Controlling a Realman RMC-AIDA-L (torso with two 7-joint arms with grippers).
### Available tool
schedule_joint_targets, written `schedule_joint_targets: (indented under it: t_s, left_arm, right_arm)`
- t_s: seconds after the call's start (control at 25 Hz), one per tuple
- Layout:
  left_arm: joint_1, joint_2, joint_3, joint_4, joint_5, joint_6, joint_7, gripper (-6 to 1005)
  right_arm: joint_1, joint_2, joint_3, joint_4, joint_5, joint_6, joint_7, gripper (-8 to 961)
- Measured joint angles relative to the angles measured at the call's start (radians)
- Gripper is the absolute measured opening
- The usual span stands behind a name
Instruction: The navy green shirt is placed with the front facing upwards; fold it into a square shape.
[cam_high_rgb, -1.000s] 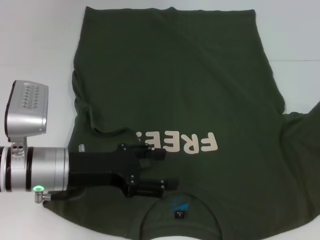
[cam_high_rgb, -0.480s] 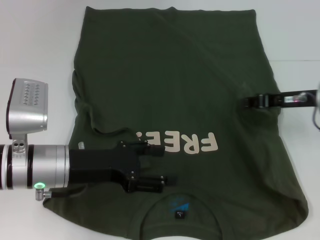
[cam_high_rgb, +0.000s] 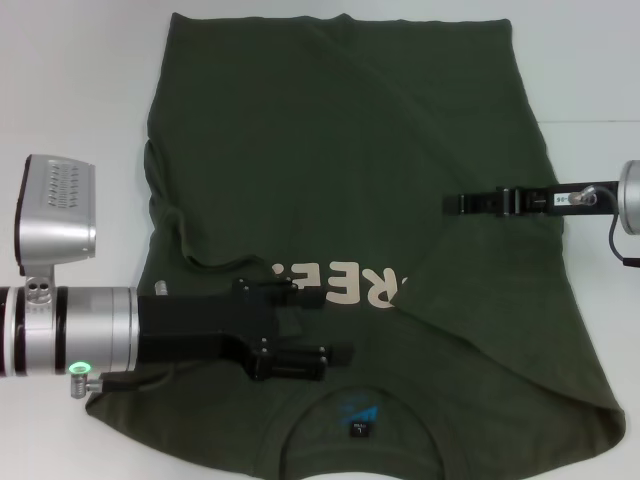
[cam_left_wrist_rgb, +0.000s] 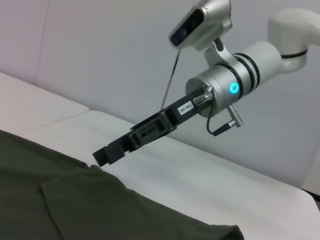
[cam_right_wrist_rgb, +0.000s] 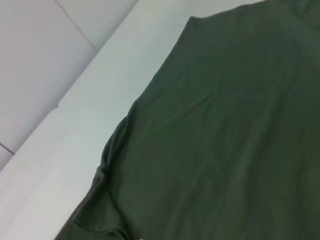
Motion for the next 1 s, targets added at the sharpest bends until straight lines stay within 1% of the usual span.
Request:
schedule_joint_targets:
  t_s: [0.12,0.24,0.32,0.44,0.56,0.72,0.84,1.0]
  left_arm:
    - [0.002,0.000,-0.014,0.002,0.000,-0.001,0.000,844]
    - [0.009,0.003,-0.048,0.007,0.003,0.011,-0.008,844]
    - [0.022,0.004,-0.068,0.021,0.008,0.017,-0.030,844]
    - [0.052,0.005,-0.074,0.046,0.010,0.012,-0.061,845]
    - [0.092,0.005,-0.085,0.073,0.010,0.003,-0.100,846]
    - [0.138,0.006,-0.140,0.124,0.036,0.006,-0.173,848]
    - [0.167,0.004,-0.183,0.173,0.074,0.012,-0.231,849]
    - [0.199,0.001,-0.234,0.210,0.124,0.010,-0.281,850]
  right_arm:
    - [-0.032,-0.003,0.000,0.004,0.067,-0.003,-0.045,475]
    - [-0.073,-0.002,0.000,0.009,0.152,-0.025,-0.110,594]
    - [-0.105,0.003,0.000,0.010,0.212,-0.059,-0.165,665]
    - [-0.147,0.019,-0.001,0.017,0.278,-0.115,-0.259,771]
    - [-0.175,0.027,0.000,0.054,0.324,-0.163,-0.350,831]
    - [-0.184,0.028,-0.001,0.115,0.363,-0.186,-0.425,910]
    - [-0.181,0.029,-0.013,0.124,0.359,-0.191,-0.433,910]
    - [-0.172,0.030,-0.026,0.126,0.350,-0.192,-0.434,910]
